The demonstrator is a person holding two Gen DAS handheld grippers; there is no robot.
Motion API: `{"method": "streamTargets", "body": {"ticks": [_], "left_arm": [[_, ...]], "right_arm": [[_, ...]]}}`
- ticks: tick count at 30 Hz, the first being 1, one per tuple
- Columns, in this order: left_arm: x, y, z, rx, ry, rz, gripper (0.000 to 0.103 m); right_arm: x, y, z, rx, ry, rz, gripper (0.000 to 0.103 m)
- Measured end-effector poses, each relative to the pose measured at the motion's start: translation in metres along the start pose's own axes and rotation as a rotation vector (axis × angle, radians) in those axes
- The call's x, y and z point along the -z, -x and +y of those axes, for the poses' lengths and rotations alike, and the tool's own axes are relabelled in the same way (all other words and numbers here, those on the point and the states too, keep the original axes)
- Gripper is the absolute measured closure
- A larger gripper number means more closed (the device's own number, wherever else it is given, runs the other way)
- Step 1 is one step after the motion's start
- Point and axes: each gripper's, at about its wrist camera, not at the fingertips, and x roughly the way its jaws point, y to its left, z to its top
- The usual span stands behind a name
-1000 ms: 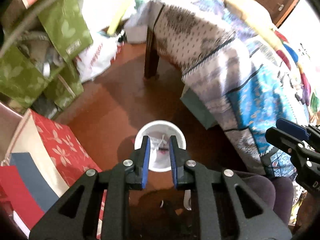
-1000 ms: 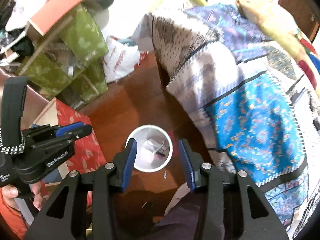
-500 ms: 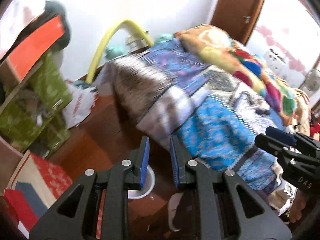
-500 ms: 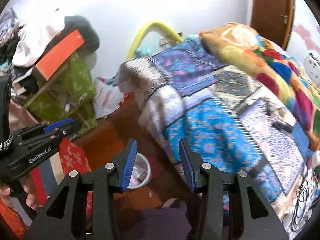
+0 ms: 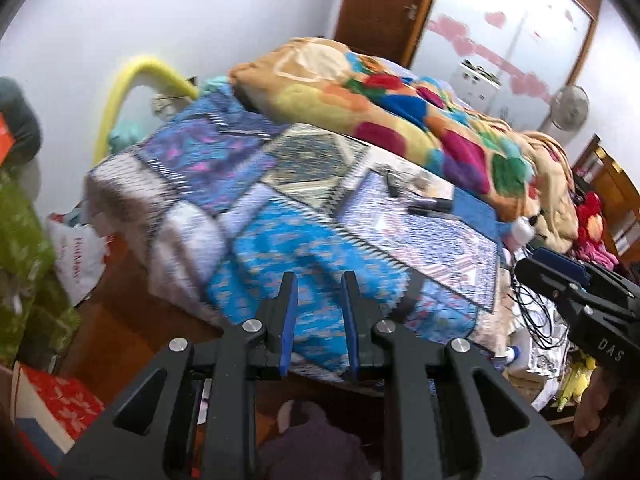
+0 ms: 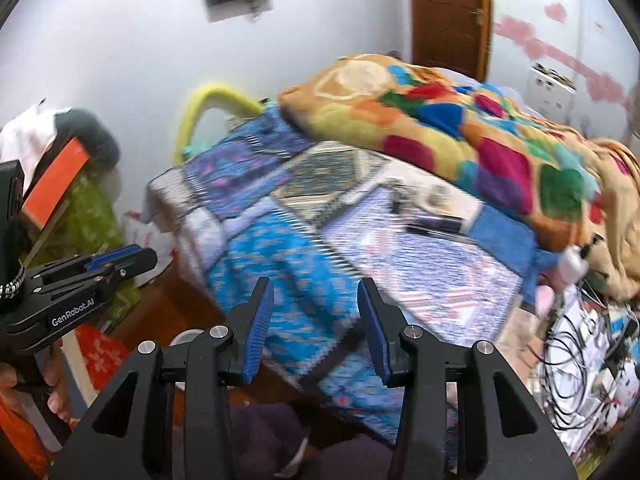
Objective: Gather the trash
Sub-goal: 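Bring both tools back up over the bedspread, then lower the right tool and grasp the clear ballpoint pen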
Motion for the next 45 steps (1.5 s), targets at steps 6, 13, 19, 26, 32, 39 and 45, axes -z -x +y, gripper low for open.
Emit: {"method": "streamTargets", "body": {"ticks": [6, 13, 19, 26, 32, 39, 45], "left_arm": [[-0.017, -0.037, -0.053, 0.028, -0.082, 0.032, 0.063], [-0.039, -0.094, -0.093, 0.06, -0.132, 0.071, 0.059], [-0.056, -0.152, -0.11, 0.06, -0.167, 0.112, 0.058], [-0.065, -0.203, -0.108, 0.054, -0.199, 0.145, 0.058], [-0.062, -0.233, -0.099, 0.07, -0.194, 0.184, 0.058], [-0.056, -0.251, -0.094, 0.078, -0.201, 0.208, 0.058], [-0.058, -0.262, -0.096, 0.101, -0.201, 0.222, 0.058]], "right_arm": [[-0.001, -0.003, -0.071, 0.053, -0.06, -0.016, 0.063], [-0.013, -0.037, -0.128, 0.067, -0.085, 0.018, 0.063], [-0.03, -0.093, -0.155, 0.04, -0.109, 0.073, 0.059], [-0.045, -0.174, -0.177, -0.01, -0.208, 0.147, 0.057], [-0.048, -0.221, -0.189, -0.063, -0.3, 0.179, 0.057], [-0.046, -0.224, -0.192, -0.062, -0.313, 0.142, 0.054], [-0.047, -0.214, -0.202, -0.119, -0.341, 0.113, 0.091]]}}
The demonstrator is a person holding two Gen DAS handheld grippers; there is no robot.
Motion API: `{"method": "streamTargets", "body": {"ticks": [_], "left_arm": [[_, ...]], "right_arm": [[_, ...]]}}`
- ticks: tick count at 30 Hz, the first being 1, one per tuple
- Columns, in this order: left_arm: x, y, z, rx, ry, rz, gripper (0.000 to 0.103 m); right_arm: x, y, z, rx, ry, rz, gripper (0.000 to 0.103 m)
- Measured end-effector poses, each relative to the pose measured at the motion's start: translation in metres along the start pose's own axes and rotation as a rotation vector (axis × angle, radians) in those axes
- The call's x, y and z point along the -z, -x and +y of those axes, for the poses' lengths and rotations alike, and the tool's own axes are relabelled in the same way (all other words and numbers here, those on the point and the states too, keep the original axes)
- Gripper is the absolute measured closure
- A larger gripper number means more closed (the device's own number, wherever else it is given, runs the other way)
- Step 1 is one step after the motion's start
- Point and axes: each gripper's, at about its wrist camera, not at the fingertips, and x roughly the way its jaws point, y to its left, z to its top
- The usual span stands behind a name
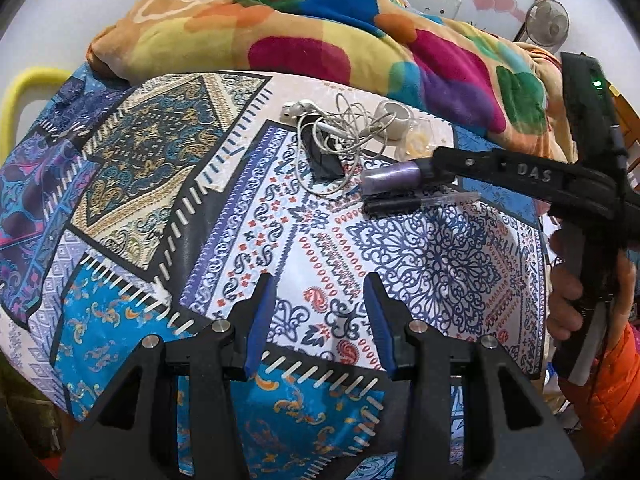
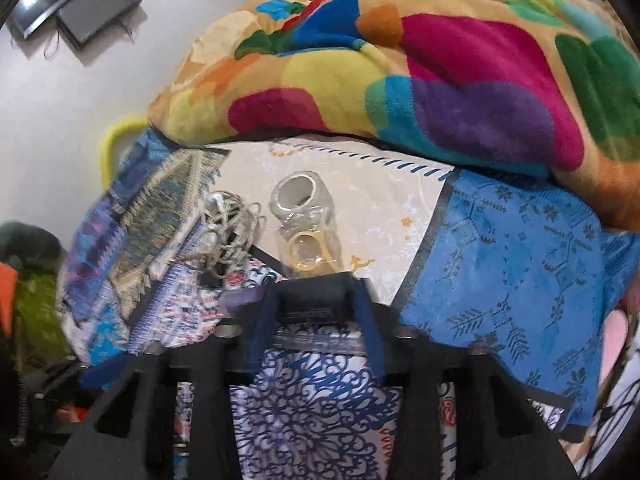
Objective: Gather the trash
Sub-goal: 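Lower the right tool and grasp the clear ballpoint pen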
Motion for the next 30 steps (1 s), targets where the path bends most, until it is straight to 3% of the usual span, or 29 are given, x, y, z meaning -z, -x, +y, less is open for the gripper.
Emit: {"method": "streamTargets", "body": {"ticks": [1, 6, 11, 13, 16, 20, 24, 27, 30], "left_arm": [[-0.001, -0.001, -0.001, 0.005, -0.002, 0.002, 0.058], [-0.013, -0.005, -0.008, 0.04, -0.02, 0.01, 0.058], [-0.023, -0.008, -0.016, 0.044, -0.033, 0.0, 0.058], [-0.023, -0.009, -0.017, 0.052, -0.03, 0.0, 0.058], [-0.019, -0.009, -0.017, 0.052, -0.022, 0.002, 0.058], [-0.009, -0.008, -0.01, 0.053, -0.013, 0.022, 0.058], [0.001, -0.007, 0.0, 0.04, 0.001, 0.039, 0.058], [0.005, -0.005, 0.006, 0.042, 0.021, 0.046, 0.058], [0.007, -0.001, 0.011, 0.041, 0.038, 0.039, 0.058]], "right_arm": [[-0.001, 0.001, 0.0, 0.0, -0.005, 0.002, 0.1], [-0.002, 0.014, -0.004, 0.037, 0.017, 0.001, 0.1], [0.005, 0.021, 0.006, 0.094, 0.167, 0.018, 0.099], [0.006, 0.015, 0.008, 0.106, 0.219, 0.057, 0.093], [0.008, -0.002, 0.01, 0.115, 0.265, 0.093, 0.066], [0.01, -0.011, 0.02, 0.123, 0.353, 0.1, 0.064], [0.006, -0.026, 0.03, 0.046, 0.413, 0.177, 0.064], [0.013, -0.032, 0.042, 0.056, 0.475, 0.205, 0.061], [0.024, -0.031, 0.053, 0.062, 0.517, 0.212, 0.067]]}}
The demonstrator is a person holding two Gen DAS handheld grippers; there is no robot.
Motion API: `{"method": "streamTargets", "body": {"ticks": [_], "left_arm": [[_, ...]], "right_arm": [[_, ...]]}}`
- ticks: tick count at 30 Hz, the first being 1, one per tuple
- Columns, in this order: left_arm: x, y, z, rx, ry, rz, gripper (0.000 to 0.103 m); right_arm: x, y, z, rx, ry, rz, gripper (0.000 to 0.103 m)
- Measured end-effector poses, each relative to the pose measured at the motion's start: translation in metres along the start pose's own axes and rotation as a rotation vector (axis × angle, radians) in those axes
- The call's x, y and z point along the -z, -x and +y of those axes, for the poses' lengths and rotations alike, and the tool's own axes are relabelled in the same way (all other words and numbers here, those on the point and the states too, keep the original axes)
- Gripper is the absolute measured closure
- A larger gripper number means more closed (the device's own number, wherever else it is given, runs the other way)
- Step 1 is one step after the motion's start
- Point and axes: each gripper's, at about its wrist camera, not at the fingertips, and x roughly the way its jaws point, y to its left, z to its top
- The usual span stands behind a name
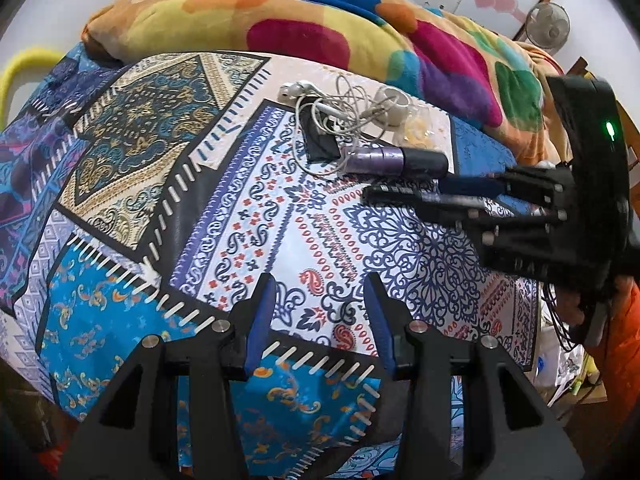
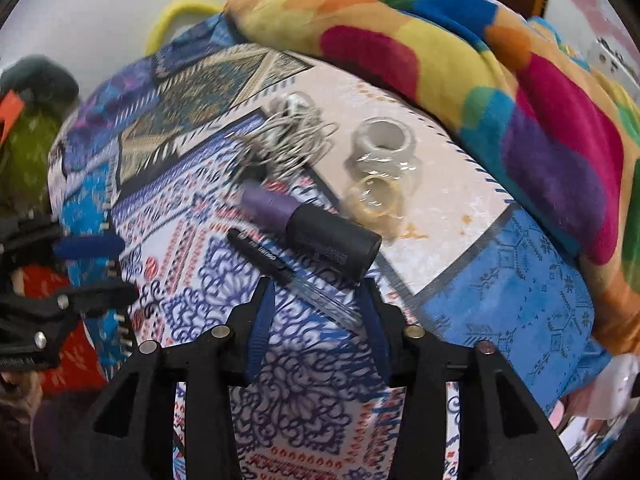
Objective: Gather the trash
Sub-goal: 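Lower the right tool and grasp the clear ballpoint pen, then grasp the purple-capped black spray bottle with the left tool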
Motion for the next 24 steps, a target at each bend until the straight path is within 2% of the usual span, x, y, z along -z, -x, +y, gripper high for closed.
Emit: {"method": "streamTargets", "body": {"ticks": [1, 3, 5, 10, 17, 20, 22, 24], "left_arm": [[0.0, 0.001, 0.001, 0.001, 0.006, -0.003, 0.058], [0.0, 0.004, 0.003, 0.005, 0.021, -0.007, 0.058], [0.0, 0.007, 0.004, 0.004, 0.028, -0.005, 0.058], [-0.005, 0.014, -0.005, 0.012, 0.04, -0.009, 0.058], [-0.04, 0.005, -0.048, -0.019, 0.027, -0.048, 0.058], [-0.06, -0.012, -0.055, -0.015, 0.11, -0.05, 0.058], [-0.071, -0.028, -0.055, 0.003, 0.207, -0.048, 0.058], [-0.077, -0.041, -0.057, -0.017, 0.27, -0.052, 0.058]], "right_arm": [[0.003, 0.0, 0.005, 0.005, 0.01, -0.004, 0.077], [0.008, 0.001, 0.013, 0.022, 0.035, -0.003, 0.09], [0.017, 0.004, 0.019, -0.009, 0.027, 0.001, 0.095], [0.049, 0.019, 0.024, 0.038, -0.025, -0.032, 0.095], [0.071, 0.042, -0.018, 0.144, -0.234, -0.098, 0.095], [0.071, 0.044, -0.035, 0.183, -0.312, -0.11, 0.095], [0.074, 0.044, -0.043, 0.185, -0.373, -0.12, 0.095], [0.077, 0.042, -0.046, 0.195, -0.416, -0.129, 0.095]]}}
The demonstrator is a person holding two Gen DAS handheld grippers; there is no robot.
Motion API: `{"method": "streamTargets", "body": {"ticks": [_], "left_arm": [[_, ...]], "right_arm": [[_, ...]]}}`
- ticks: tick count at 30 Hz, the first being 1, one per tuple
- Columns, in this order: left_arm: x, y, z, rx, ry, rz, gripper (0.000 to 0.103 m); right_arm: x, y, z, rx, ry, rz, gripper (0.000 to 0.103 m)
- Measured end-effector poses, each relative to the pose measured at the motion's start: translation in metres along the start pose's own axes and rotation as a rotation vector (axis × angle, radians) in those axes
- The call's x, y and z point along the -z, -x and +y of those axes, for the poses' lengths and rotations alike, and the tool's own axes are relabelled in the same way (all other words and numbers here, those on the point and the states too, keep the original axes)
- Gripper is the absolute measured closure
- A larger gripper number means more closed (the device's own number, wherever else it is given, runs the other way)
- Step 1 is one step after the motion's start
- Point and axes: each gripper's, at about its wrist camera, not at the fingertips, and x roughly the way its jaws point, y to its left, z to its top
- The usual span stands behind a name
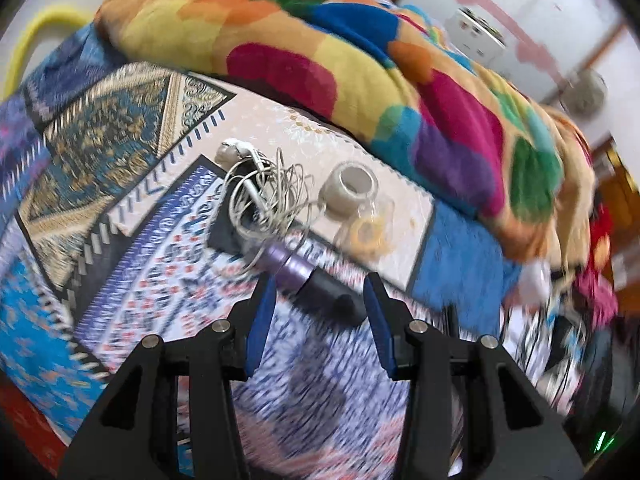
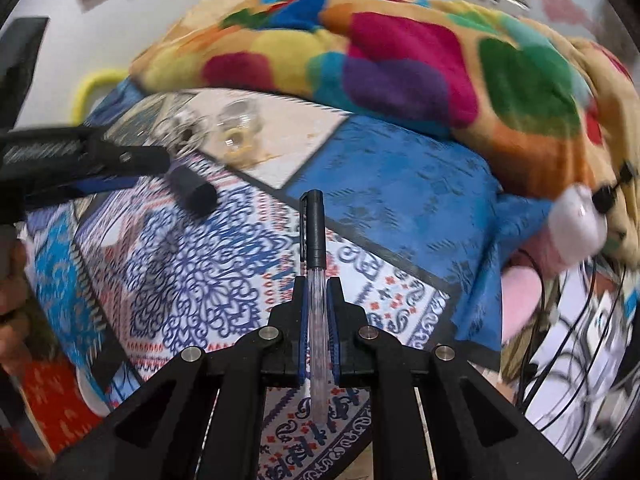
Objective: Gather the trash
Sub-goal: 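Grasp the purple-capped black spray bottle with the left tool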
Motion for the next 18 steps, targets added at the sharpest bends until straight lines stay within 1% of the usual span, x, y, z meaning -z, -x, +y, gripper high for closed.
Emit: {"method": "streamTargets", "body": {"ticks": [1, 3, 6, 9, 11, 14, 16, 18], "left_arm": [[-0.001, -0.005, -0.002, -0.016, 0.012, 0.001, 0.058], [0.0, -0.017, -0.007, -0.084, 0.036, 0.007, 0.058], [0.007, -0.023, -0.01, -0.113, 0.048, -0.006, 0.058], [0.016, -0.017, -0.011, -0.112, 0.013, -0.035, 0.061], [0.021, -0.011, -0.011, -0.101, -0.02, -0.039, 0.071], [0.036, -0.002, -0.003, -0.06, -0.088, -0.015, 0.076], [0.045, 0.004, 0.003, -0.042, -0.121, -0.003, 0.077], [0.054, 0.008, 0.007, -0.017, -0.177, 0.018, 0.078]], "right_arm": [[0.001, -0.002, -0.001, -0.007, -0.025, -0.002, 0.095], [0.002, -0.003, -0.003, -0.017, -0.062, -0.003, 0.095], [0.002, -0.005, -0.002, -0.028, -0.082, -0.005, 0.095], [0.003, -0.005, 0.0, -0.027, -0.07, -0.001, 0.095], [0.002, -0.007, 0.005, -0.018, -0.054, 0.001, 0.095], [0.003, -0.006, 0.007, -0.001, -0.037, -0.001, 0.094], [0.004, -0.006, 0.011, 0.016, -0.019, -0.005, 0.093], [0.006, -0.005, 0.012, 0.028, -0.006, -0.009, 0.093]]}}
